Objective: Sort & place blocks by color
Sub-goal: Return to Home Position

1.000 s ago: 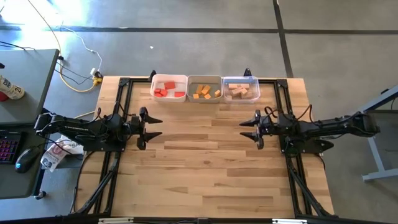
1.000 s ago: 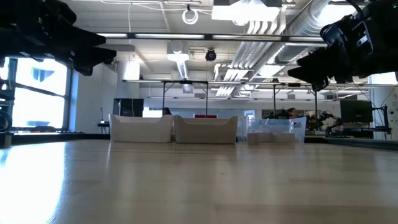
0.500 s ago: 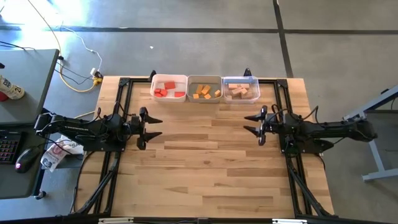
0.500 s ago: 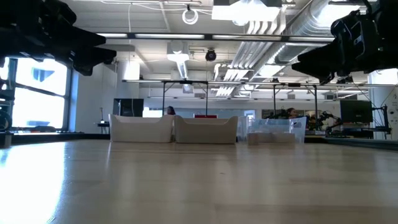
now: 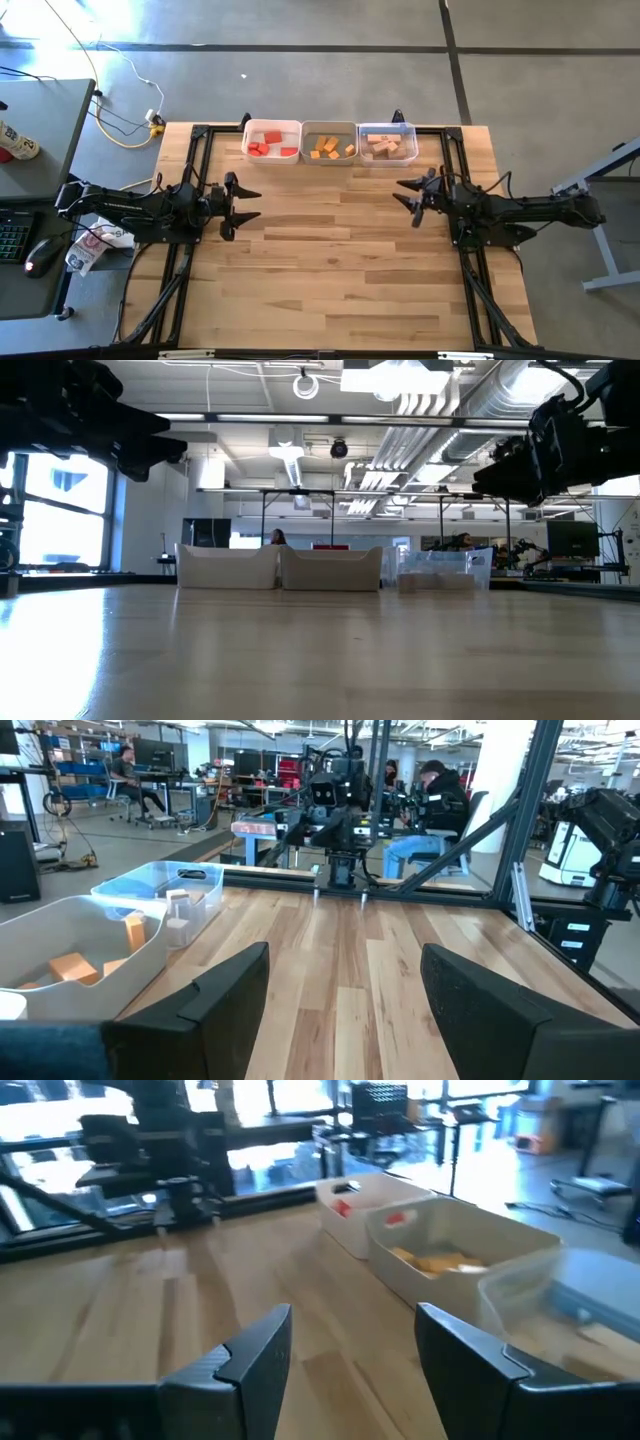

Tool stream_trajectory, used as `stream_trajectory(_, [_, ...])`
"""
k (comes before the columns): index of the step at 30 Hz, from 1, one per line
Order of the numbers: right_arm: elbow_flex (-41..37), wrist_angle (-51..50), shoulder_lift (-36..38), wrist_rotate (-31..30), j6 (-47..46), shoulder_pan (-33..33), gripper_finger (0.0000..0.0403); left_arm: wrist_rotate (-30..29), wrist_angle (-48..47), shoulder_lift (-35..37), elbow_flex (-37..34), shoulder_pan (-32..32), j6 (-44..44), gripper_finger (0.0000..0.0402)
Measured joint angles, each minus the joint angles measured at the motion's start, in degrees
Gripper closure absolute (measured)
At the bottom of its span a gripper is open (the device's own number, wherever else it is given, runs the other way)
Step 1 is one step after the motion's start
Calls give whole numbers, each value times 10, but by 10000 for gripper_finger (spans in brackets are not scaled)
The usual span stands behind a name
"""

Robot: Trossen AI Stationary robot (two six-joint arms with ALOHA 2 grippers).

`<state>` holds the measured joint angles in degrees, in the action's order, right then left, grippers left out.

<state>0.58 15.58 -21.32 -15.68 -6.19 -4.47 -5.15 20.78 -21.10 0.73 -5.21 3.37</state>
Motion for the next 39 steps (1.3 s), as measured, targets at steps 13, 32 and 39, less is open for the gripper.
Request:
stream_trajectory(13, [0, -14, 0, -2, -9, 0, 203, 0, 0, 0, 0, 0, 0, 151])
stream_trajectory(32, [-1, -14, 0, 1, -9, 0, 203, 0, 0, 0, 0, 0, 0, 151])
stream_trajectory(39, [-1, -14, 0, 0, -8, 0, 203, 0, 0, 0, 0, 0, 0, 151])
